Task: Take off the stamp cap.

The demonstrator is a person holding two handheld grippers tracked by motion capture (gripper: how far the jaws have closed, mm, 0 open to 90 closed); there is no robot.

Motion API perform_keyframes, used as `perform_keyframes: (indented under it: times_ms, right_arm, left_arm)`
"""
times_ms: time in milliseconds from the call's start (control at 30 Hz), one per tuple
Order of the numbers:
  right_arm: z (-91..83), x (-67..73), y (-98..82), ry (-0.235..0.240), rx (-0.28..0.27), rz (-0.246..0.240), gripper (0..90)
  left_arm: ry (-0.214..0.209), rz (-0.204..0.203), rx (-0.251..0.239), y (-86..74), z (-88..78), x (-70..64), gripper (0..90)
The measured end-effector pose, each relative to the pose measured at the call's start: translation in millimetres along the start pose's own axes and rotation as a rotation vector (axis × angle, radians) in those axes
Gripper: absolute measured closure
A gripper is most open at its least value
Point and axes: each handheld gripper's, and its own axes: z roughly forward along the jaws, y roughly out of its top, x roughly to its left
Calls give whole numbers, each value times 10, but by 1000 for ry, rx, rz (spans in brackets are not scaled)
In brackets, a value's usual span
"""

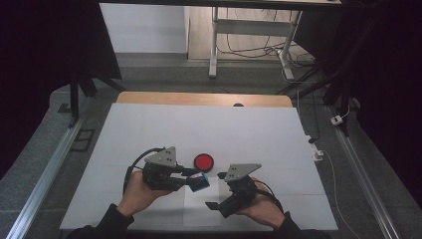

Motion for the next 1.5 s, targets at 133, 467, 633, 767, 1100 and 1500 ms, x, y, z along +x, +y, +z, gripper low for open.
perform_keyframes:
  times_ms: [133,467,633,767,1100,1500]
  right_arm:
    - [70,-18,33,24,-4,-8,5]
    - [125,-60,56,100,-17,-25,73]
    - [139,-61,75,150,-26,-64,177]
    - [138,-57,99,188,-46,-68,307]
    - [75,-106,128,259,-77,-76,535]
    - [55,-86,150,297,-93,-91,624]
  left_arm:
    - [-7,10,-5,-2,-8,2,706]
    - [-57,39,-30,-8,-15,-1,706]
    - [-91,68,-43,-16,-15,-4,706]
    - [-110,81,-54,-20,-22,-6,706]
    - [-125,109,-87,-24,-53,-13,706]
    - [-145,119,-117,-35,-67,-6,706]
